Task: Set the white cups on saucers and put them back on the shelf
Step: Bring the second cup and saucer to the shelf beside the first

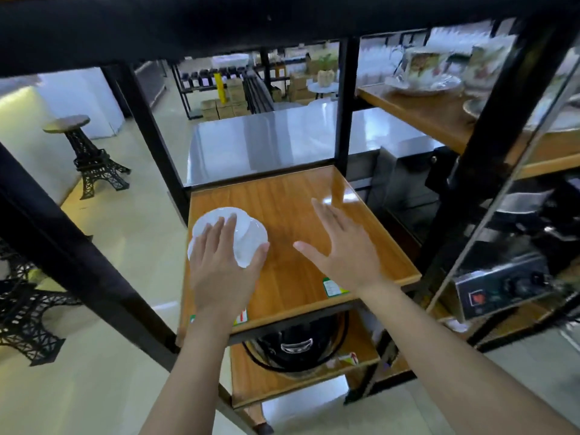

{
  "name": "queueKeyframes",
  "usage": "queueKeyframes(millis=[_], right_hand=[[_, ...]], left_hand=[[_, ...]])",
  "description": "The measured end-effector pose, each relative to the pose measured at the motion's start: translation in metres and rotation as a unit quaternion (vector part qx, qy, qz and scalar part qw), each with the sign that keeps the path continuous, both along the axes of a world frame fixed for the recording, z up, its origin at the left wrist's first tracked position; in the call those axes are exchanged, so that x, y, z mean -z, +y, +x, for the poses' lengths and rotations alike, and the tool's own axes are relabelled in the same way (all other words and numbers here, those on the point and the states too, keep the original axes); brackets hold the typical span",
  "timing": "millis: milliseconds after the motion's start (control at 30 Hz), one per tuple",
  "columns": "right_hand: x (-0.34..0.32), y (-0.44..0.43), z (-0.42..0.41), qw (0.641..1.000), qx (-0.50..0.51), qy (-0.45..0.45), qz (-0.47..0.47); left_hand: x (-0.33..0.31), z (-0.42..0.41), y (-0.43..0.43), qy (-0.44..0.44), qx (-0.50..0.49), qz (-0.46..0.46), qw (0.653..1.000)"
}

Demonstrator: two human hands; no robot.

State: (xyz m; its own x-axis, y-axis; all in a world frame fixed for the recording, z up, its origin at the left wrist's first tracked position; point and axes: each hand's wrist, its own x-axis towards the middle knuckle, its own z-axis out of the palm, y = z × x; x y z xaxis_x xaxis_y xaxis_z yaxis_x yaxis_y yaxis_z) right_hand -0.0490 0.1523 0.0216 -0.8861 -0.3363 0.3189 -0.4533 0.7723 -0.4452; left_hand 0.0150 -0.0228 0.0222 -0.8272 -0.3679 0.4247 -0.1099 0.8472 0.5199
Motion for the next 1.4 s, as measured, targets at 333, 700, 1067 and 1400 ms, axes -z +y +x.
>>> queueKeyframes(millis=[333, 700, 1067, 1400], right_hand=[[0.025, 0.200, 0.120, 0.989, 0.131, 0.063, 0.042], [0.030, 0.470, 0.320, 0.911, 0.400, 0.069, 0.070], [0.043, 0.659, 0.524, 0.747, 0.654, 0.042, 0.110], [0.047, 0.807, 0.674, 0.609, 0.791, 0.002, 0.065]], left_hand=[[0.022, 0.072, 0.170, -0.079, 0.156, -0.034, 0.984], [0.022, 0.152, 0.457, -0.073, 0.415, -0.068, 0.905], [0.039, 0.277, 0.735, -0.074, 0.660, -0.063, 0.745], [0.045, 0.396, 0.942, -0.092, 0.780, -0.073, 0.615]])
